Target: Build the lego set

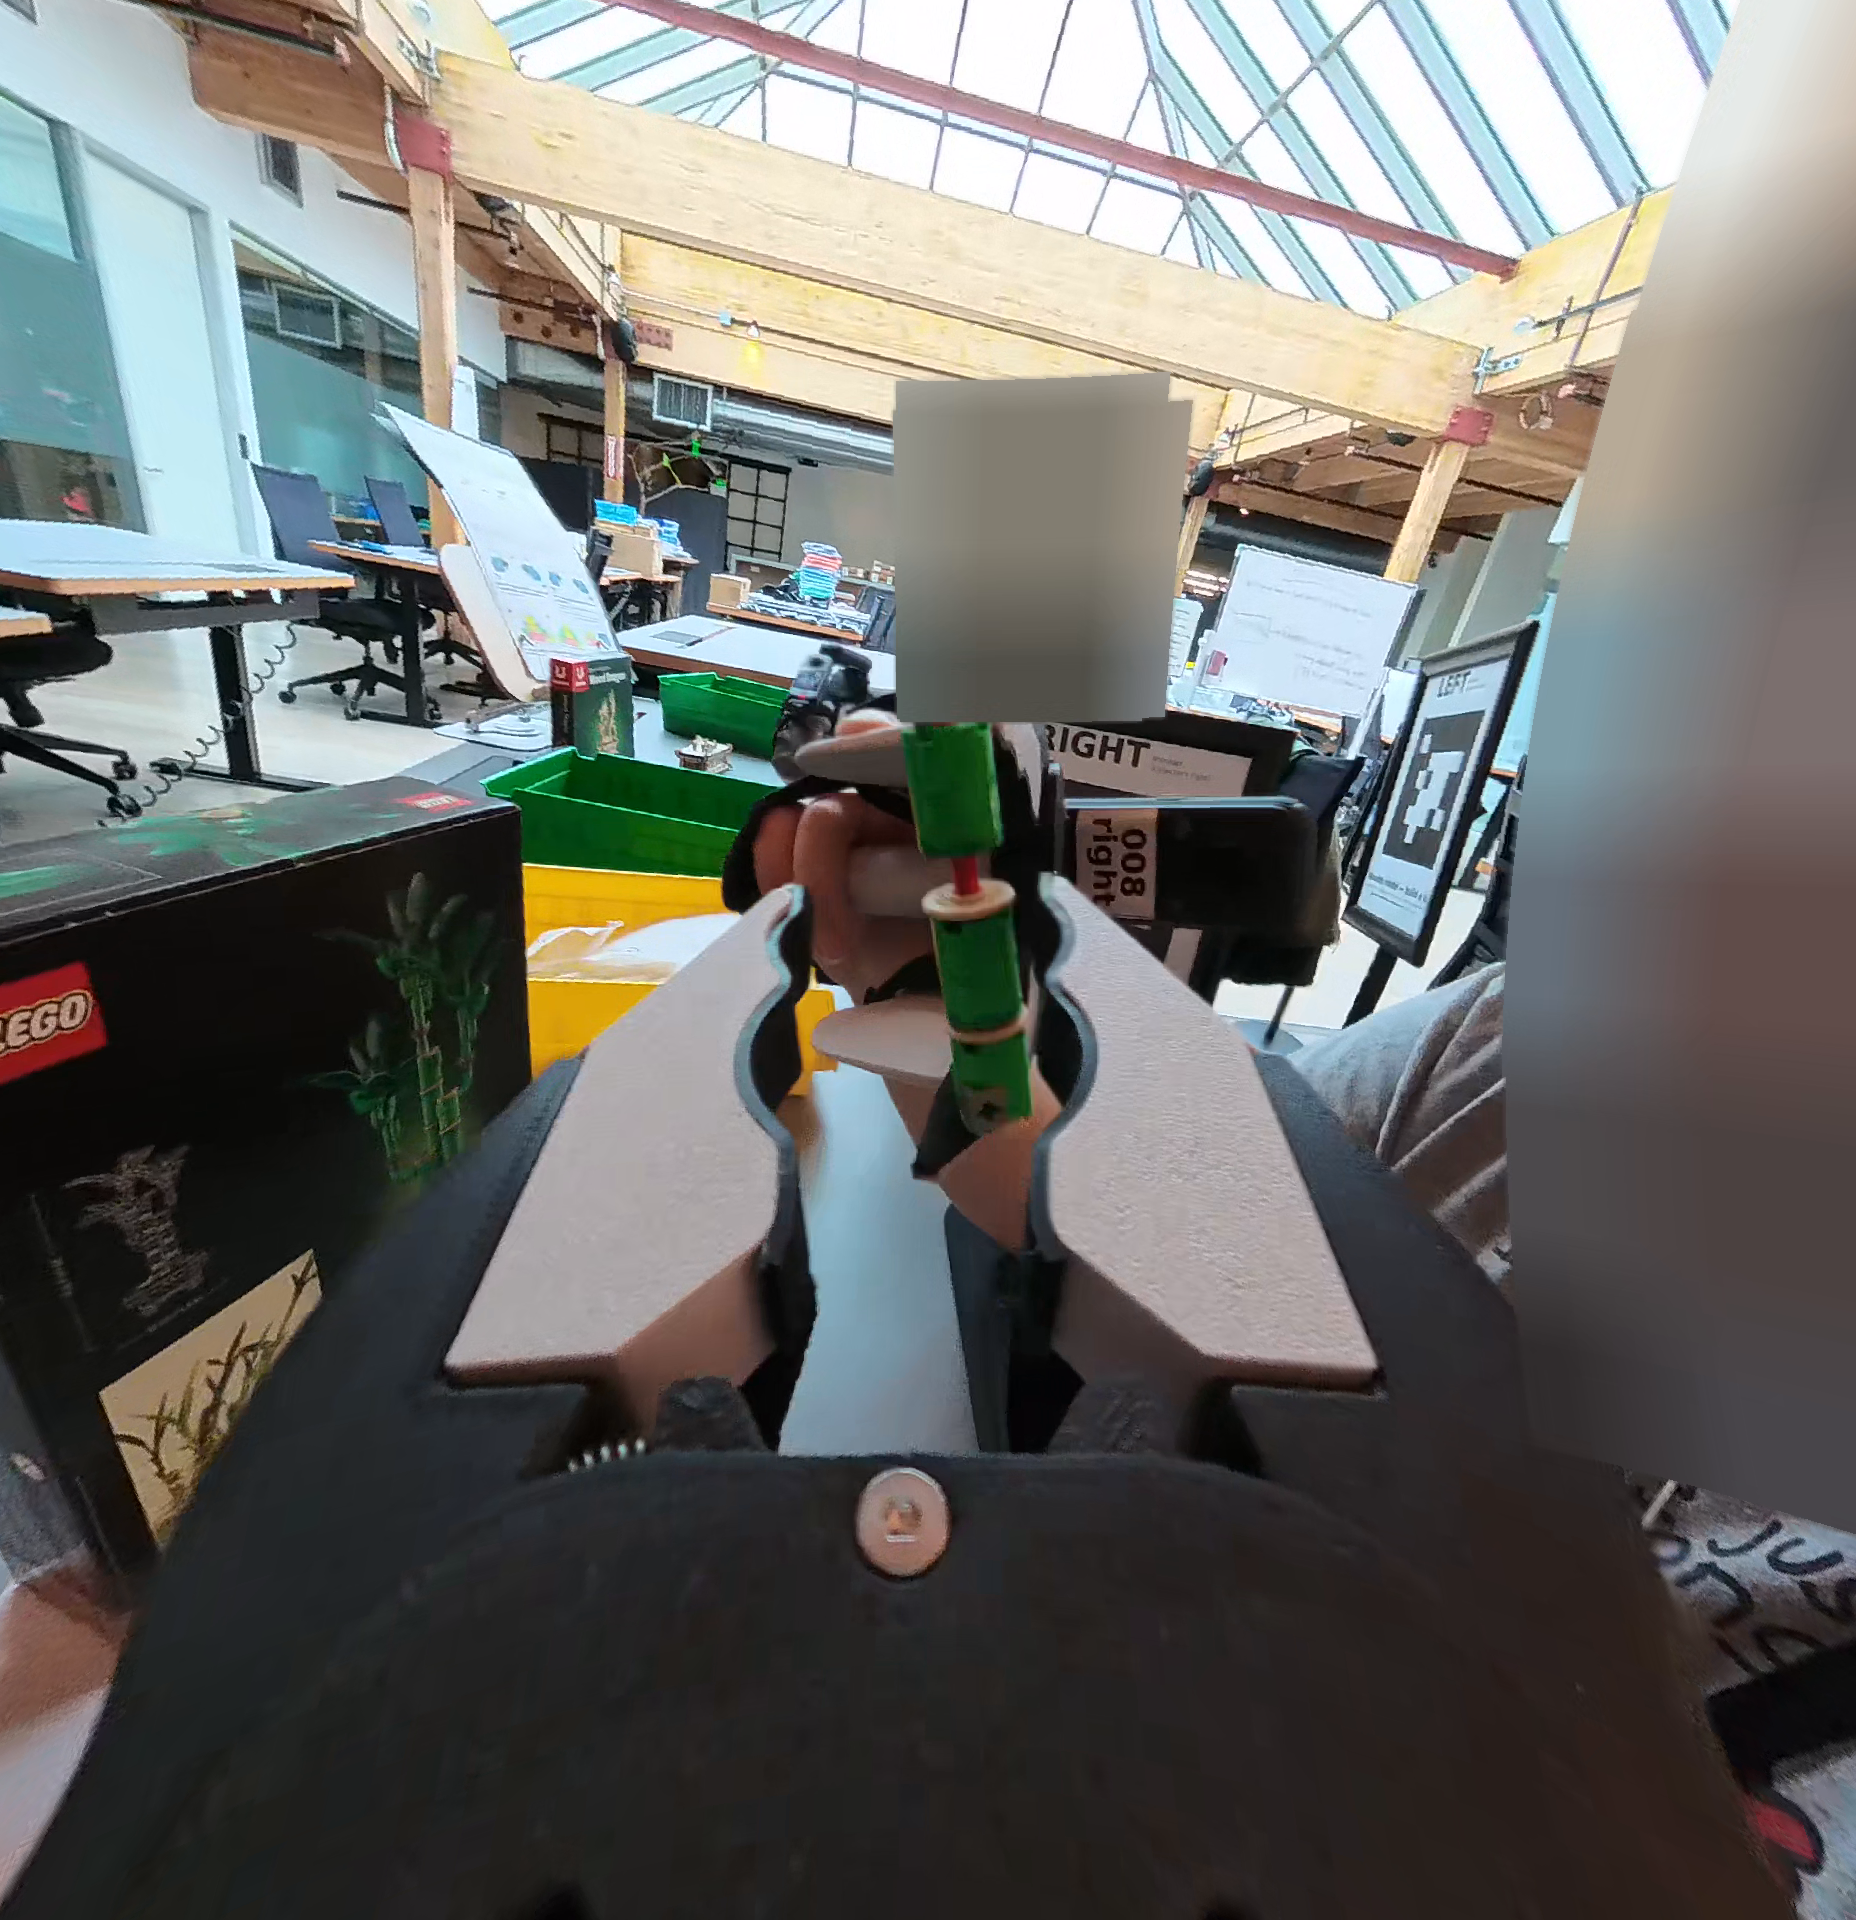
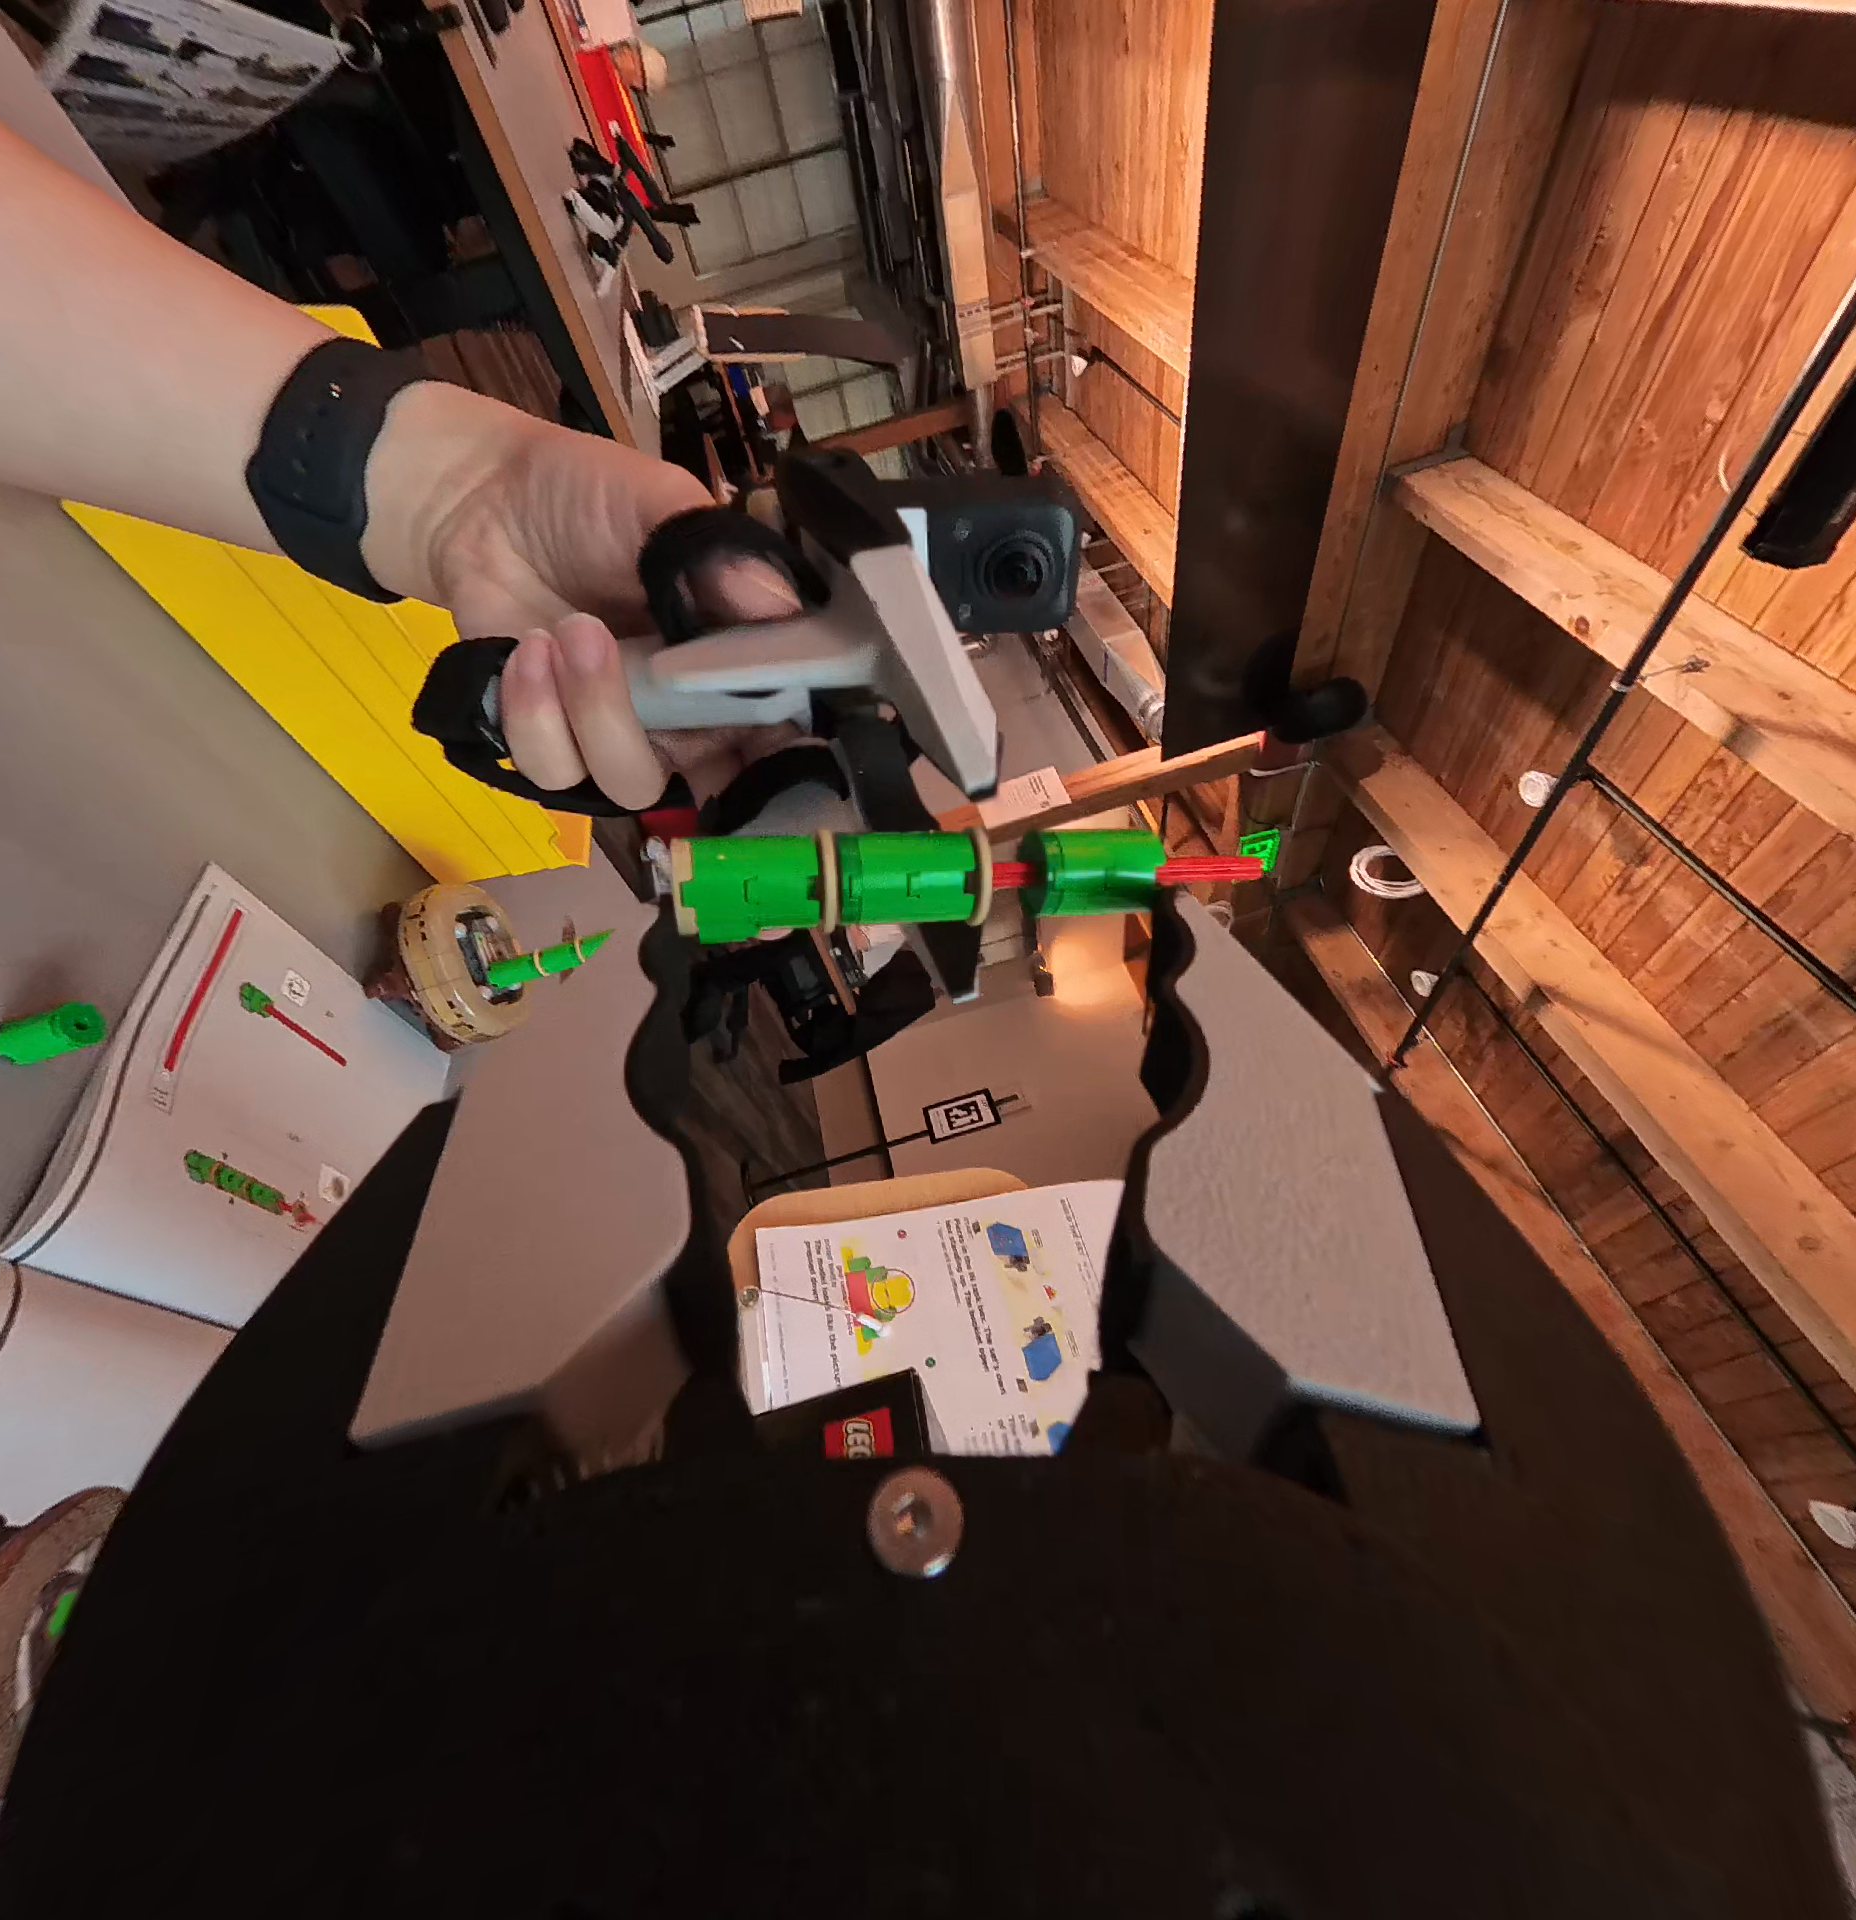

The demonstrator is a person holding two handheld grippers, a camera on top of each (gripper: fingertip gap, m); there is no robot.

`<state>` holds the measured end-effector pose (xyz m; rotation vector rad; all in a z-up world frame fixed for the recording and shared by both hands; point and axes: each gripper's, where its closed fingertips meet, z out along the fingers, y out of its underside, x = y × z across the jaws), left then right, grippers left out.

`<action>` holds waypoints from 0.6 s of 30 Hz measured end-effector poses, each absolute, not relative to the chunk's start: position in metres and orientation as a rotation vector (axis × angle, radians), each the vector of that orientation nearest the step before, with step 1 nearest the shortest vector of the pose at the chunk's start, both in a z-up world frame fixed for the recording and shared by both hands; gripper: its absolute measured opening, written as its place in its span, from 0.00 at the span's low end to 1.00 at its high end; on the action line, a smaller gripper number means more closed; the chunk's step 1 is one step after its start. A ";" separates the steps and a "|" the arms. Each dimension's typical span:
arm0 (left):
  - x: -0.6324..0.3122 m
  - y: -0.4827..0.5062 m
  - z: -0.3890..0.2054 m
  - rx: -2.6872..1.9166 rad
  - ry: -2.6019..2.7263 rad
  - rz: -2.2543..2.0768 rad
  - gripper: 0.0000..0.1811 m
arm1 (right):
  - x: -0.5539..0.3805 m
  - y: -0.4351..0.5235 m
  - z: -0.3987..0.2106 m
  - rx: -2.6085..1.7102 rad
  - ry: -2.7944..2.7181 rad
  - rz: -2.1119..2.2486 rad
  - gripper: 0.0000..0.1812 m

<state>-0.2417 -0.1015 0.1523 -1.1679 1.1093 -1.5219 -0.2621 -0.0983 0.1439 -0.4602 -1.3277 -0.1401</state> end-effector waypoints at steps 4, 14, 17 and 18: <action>-0.244 -0.099 0.149 -1.178 1.126 -1.540 0.27 | -0.261 -0.095 0.145 -0.469 -1.308 -0.110 0.48; -0.230 -0.100 0.127 -1.257 1.233 -1.565 0.09 | -0.258 -0.078 0.142 -0.539 -1.277 -0.056 0.49; -0.232 -0.097 0.127 -1.269 1.229 -1.551 0.09 | -0.256 -0.075 0.146 -0.542 -1.240 -0.061 0.55; -0.232 -0.098 0.126 -1.277 1.240 -1.553 0.09 | -0.256 -0.076 0.148 -0.533 -1.235 -0.063 0.58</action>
